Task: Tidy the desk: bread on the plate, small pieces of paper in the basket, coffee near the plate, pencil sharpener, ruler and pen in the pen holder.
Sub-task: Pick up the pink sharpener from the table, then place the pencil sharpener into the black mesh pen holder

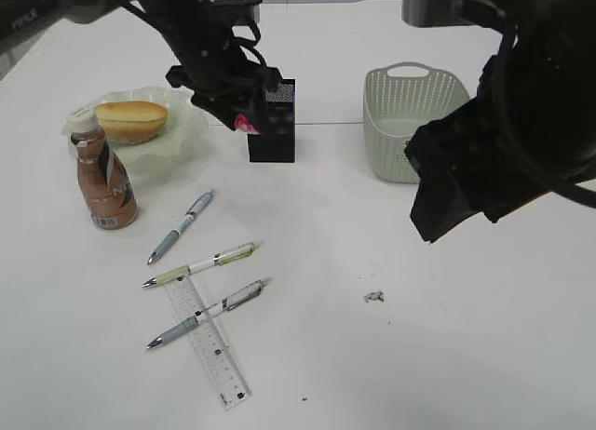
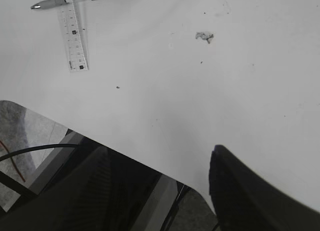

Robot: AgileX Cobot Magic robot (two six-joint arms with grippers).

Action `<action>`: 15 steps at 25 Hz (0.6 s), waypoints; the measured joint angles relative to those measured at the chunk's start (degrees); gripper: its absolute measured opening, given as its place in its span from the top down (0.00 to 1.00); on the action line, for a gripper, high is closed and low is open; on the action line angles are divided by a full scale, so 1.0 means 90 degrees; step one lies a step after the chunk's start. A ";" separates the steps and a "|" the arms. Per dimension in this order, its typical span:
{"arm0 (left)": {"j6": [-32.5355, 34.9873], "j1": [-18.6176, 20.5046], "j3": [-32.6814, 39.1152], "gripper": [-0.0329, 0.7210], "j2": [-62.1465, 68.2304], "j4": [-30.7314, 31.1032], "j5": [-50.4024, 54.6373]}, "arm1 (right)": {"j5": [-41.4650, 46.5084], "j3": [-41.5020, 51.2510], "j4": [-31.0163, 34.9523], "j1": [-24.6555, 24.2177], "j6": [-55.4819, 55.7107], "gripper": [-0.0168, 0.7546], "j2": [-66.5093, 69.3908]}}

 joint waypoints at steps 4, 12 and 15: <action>-0.0081 0.0000 0.0247 0.54 -0.0537 0.0008 0.0000 | 0.0000 0.0000 0.0000 0.0000 -0.0008 0.39 0.0000; -0.0096 0.0000 0.1447 0.54 -0.1668 0.0208 0.0028 | 0.0000 0.0000 0.0000 0.0000 -0.0008 0.38 0.0000; -0.0096 0.0000 0.1834 0.54 -0.2013 0.0311 -0.0096 | 0.0000 0.0000 0.0000 0.0000 -0.0008 0.38 0.0000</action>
